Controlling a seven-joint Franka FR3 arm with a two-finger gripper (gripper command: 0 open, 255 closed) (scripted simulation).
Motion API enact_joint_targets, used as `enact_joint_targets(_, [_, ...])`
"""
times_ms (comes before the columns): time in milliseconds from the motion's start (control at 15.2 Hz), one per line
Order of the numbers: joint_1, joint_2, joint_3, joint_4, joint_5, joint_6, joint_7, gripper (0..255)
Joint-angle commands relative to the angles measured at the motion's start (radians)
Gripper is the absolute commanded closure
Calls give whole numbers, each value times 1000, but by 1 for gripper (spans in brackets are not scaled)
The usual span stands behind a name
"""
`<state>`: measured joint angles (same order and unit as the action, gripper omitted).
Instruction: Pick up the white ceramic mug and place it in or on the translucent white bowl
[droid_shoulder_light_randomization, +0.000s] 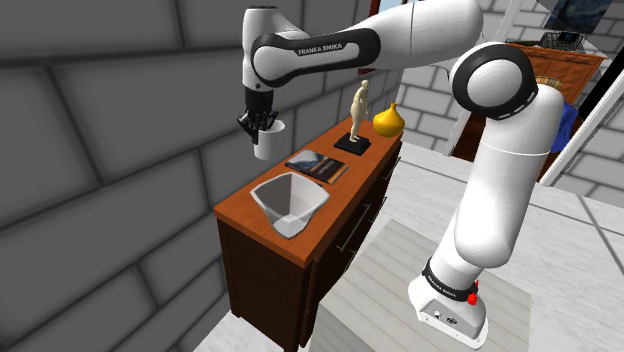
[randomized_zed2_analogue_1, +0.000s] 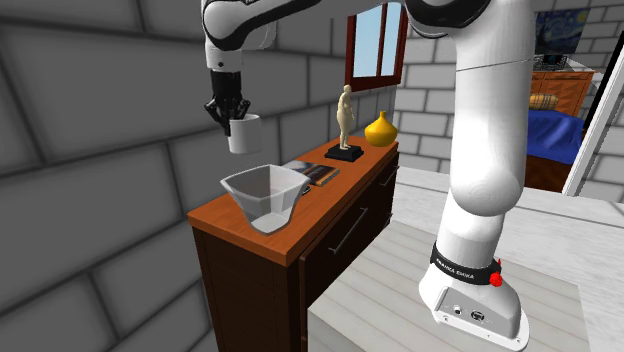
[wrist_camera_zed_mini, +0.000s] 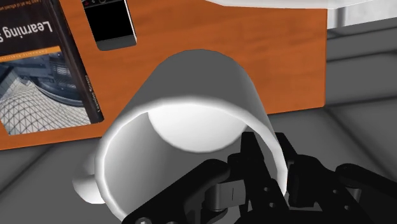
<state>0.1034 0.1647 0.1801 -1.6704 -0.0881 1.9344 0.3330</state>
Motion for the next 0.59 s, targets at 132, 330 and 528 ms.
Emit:
enact_joint_targets(132, [2,-4,2,50,2,-54,-1,255])
enact_joint_targets(330, [3,-3,2,92,2,-95,-3,255])
enact_joint_targets(528, [10,-76,11,20,13,-95,13,255])
